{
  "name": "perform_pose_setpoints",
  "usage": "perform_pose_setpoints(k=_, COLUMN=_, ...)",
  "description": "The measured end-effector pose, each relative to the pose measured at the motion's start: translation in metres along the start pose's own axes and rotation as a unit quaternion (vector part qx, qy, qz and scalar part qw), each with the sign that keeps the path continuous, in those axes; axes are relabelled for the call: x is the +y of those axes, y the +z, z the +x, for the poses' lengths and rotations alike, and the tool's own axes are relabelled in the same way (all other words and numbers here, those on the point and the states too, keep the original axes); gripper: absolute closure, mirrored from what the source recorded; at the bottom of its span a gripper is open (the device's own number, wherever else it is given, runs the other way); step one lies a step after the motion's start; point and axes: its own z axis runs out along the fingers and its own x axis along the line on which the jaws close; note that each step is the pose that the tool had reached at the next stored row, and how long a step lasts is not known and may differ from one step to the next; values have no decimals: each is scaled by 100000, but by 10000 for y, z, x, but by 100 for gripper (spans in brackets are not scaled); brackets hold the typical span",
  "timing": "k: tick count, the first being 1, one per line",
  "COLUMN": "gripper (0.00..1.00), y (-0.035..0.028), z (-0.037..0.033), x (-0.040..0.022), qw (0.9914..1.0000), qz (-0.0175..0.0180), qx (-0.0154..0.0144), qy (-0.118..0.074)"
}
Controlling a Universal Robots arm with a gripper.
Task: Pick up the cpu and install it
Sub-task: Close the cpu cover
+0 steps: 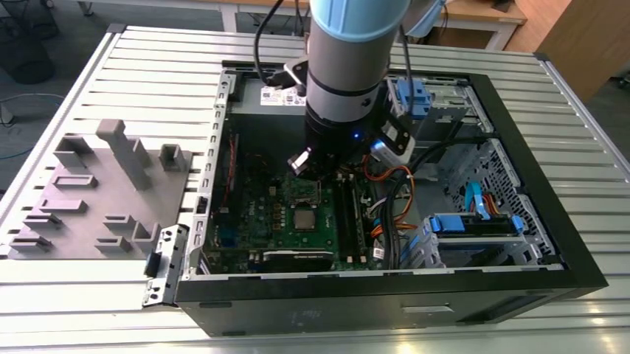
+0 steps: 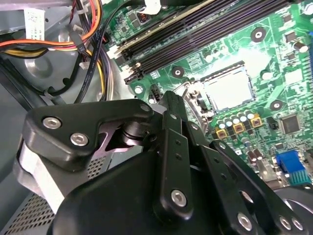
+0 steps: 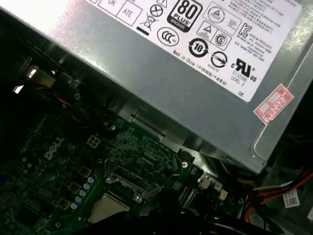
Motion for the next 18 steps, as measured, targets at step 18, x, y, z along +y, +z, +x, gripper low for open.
perform_pose_setpoints(k=18, gripper=89, y=-50, z=10, x=-57, qw=99996, qz=-608, qx=-309, qy=-606)
